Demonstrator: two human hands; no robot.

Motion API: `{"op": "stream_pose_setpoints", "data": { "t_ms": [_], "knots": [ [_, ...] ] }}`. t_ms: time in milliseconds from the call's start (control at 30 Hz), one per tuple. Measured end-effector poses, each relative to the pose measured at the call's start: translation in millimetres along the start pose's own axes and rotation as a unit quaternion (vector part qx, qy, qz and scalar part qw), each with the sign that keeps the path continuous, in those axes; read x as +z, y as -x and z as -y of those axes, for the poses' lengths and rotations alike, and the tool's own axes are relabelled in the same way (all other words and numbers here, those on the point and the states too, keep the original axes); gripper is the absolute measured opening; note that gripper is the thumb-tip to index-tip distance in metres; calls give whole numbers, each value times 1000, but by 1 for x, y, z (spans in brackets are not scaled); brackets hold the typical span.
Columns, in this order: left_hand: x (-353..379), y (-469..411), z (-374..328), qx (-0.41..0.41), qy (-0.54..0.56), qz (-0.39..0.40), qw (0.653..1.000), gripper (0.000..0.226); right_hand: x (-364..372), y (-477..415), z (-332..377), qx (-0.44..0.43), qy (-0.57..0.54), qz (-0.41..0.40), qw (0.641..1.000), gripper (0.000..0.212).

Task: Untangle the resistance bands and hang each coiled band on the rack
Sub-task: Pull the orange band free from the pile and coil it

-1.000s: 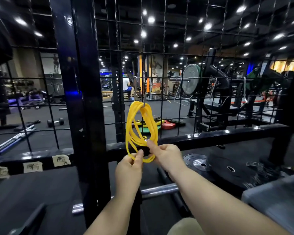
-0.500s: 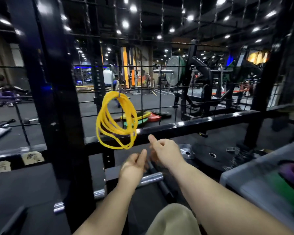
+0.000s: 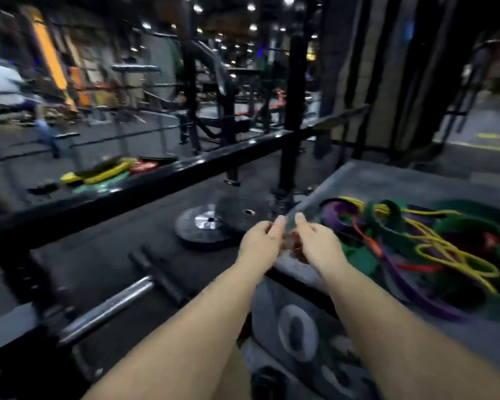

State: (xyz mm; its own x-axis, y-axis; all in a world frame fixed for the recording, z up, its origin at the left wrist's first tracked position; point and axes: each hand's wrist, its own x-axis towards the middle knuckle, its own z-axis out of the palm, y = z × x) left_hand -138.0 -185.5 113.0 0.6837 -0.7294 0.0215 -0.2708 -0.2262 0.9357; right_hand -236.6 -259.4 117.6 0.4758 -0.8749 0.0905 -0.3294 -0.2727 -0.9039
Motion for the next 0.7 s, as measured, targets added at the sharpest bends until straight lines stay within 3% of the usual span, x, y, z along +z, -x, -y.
{"op": "stream_pose_setpoints", "data": {
  "t_ms": [233,367,467,533,600,700],
  "knots": [
    [163,-21,-40,71,-35,161,984,43,-130,-7,-91,77,104,-172,977,35],
    [218,-27,-49,137,-62,190,970,33,-180,1,-115,100,141,-261,950,18],
    [245,-34,-48,195,-82,160,964,32,-205,-4,-131,71,196,-319,925,10],
    [258,-42,-48,214,-91,156,960,33,-218,-17,-145,61,280,-329,900,27],
    [265,-51,-47,224,-117,162,954,35,-228,-33,-158,76,354,-286,887,56],
    [269,-64,-45,223,-166,163,947,39,-235,-57,-166,137,357,-157,911,91]
  ]
}}
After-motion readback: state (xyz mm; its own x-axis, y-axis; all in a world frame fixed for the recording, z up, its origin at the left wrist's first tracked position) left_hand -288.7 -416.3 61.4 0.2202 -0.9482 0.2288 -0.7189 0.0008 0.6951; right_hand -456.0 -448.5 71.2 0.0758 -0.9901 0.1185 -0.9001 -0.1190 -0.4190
